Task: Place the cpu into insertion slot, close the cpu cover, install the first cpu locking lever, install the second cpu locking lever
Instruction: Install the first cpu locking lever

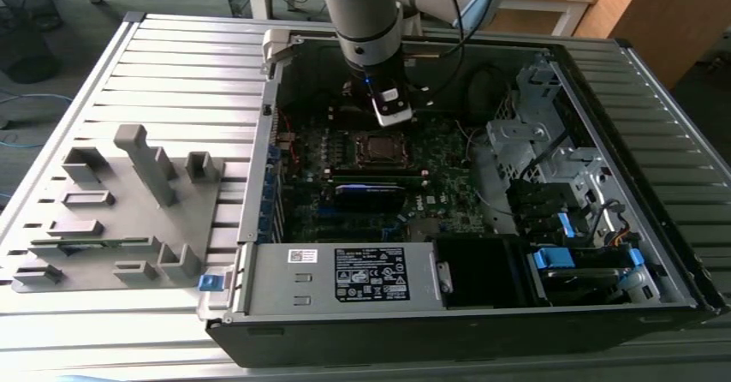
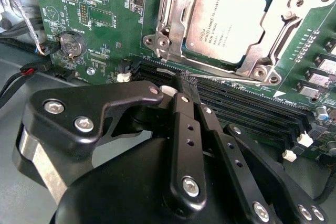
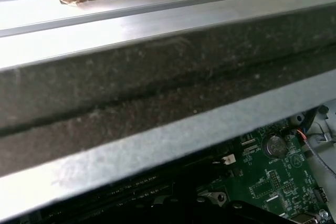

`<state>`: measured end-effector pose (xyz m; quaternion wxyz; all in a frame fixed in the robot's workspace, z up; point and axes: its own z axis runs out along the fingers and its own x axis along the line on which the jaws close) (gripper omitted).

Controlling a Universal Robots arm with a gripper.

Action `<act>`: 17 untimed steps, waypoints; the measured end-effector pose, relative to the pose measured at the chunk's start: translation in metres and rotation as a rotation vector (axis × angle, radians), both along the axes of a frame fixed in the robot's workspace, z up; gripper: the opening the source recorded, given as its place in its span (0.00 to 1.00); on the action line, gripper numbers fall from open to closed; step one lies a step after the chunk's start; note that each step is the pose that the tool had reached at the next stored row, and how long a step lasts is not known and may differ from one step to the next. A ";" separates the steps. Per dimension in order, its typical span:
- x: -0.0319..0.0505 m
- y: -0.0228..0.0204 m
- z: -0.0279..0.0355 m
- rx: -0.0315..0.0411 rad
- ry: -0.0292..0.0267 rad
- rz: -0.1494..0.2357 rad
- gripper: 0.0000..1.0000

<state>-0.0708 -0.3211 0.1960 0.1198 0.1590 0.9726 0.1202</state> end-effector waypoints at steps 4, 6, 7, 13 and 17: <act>0.0000 -0.0002 -0.0007 0.0002 -0.0044 0.000 0.10; -0.0002 -0.0004 -0.0012 0.0001 -0.0068 0.000 0.10; -0.0003 -0.0005 -0.0015 0.0001 -0.0079 0.000 0.10; -0.0004 -0.0019 -0.0030 0.0001 -0.0092 0.000 0.10; -0.0004 -0.0037 -0.0036 0.0001 -0.0094 0.000 0.10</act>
